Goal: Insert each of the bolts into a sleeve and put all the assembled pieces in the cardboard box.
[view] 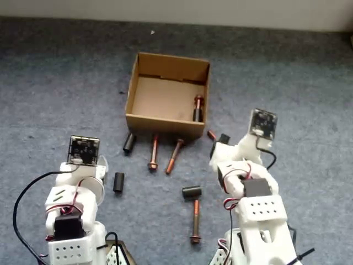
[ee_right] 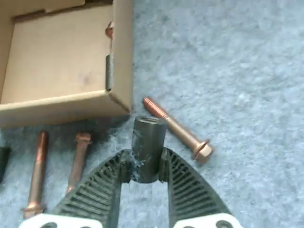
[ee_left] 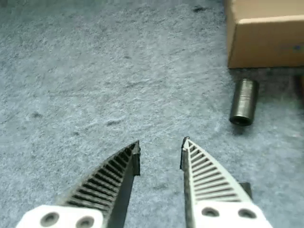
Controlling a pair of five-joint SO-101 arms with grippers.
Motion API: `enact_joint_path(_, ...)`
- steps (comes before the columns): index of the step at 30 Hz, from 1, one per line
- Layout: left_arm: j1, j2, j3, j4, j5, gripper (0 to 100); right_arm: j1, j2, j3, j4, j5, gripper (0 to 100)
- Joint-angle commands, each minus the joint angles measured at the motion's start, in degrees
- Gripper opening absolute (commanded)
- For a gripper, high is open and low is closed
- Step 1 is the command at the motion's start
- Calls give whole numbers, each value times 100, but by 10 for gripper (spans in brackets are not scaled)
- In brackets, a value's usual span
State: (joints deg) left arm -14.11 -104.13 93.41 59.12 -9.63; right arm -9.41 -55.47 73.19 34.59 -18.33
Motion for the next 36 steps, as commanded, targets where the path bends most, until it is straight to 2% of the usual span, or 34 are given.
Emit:
enact_joint_path(1, 875, 13, -1024, 747, -44, 165, 523, -242, 295, -875, 9, 5)
enact_joint_path(3, 1209, 22, -1420, 958, -44, 165, 699, -242, 470, -1174, -26, 5)
enact_joint_path(8, 1956, 92, -2079, 1029, -18, 164, 778, -242, 681, -1552, -826, 5)
enact_joint_path(11, 2237, 708, -2360, 1011, -18, 164, 778, -242, 681, -1552, -914, 5)
enact_joint_path(23, 3653, 5640, -4382, 369, 9, 165, 1024, -242, 699, -1560, -914, 5)
enact_joint_path(27, 3811, 7266, -5455, 352, 536, 168, 1024, -242, 708, -1560, -914, 5)
enact_joint_path(36, 3793, 10185, -7574, 378, 756, 172, 1024, -242, 708, -1560, -914, 5)
